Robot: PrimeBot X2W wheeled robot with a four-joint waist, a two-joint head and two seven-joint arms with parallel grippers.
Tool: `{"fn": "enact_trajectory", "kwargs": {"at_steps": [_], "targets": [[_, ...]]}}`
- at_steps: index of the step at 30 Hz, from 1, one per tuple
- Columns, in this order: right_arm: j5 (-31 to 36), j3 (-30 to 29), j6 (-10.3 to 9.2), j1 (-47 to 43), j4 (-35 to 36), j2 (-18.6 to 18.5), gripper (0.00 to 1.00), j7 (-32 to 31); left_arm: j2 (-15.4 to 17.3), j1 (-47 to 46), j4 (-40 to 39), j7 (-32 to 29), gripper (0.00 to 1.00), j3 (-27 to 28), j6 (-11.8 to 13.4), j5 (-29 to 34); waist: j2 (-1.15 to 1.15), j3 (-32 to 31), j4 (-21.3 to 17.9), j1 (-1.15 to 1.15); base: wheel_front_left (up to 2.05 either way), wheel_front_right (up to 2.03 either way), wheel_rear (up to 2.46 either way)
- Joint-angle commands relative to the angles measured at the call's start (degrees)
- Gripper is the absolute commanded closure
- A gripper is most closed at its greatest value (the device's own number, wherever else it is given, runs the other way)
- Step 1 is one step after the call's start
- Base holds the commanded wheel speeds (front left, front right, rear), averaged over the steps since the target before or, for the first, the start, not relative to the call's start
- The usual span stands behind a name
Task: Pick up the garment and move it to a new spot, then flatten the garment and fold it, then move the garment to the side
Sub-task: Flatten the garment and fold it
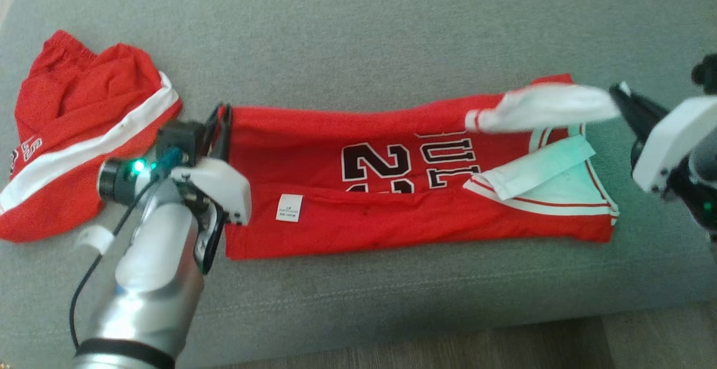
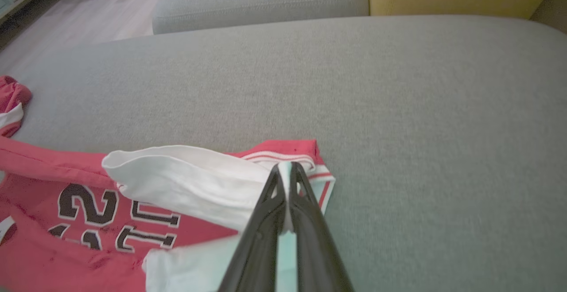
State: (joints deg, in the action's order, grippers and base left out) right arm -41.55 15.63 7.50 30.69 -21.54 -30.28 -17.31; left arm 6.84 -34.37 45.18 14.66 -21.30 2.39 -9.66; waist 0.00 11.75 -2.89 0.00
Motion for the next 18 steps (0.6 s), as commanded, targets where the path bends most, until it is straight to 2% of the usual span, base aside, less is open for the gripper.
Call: {"fn": "enact_trajectory", "kwargs": {"at_steps": [1,9,18], "targets": [[-0.69,-0.66,-0.01,-1.11,3.36,-1.84,1.0,-1.44,2.08,-0.8,-1.25,0.34,1.0,1.62,-0.32,0.33,0.0,-0.64,-0.45,0.0,0.0,0.0,0.0],[-1.05,-3.81,-0.01,-8.42,11.1,-2.34,1.0,-9.78,2.55,2.66,-0.52,0.34,1.0,0.38,-1.68,0.89,0.0,-1.87,-0.53,0.0,0.0,0.0,0.0],[1.22,-6.27,-0.01,-13.21,13.69,-2.0,1.0,-14.41,2.36,5.12,2.03,0.34,1.0,-1.97,-3.67,1.12,0.0,-3.04,0.39,0.0,0.0,0.0,0.0]]}}
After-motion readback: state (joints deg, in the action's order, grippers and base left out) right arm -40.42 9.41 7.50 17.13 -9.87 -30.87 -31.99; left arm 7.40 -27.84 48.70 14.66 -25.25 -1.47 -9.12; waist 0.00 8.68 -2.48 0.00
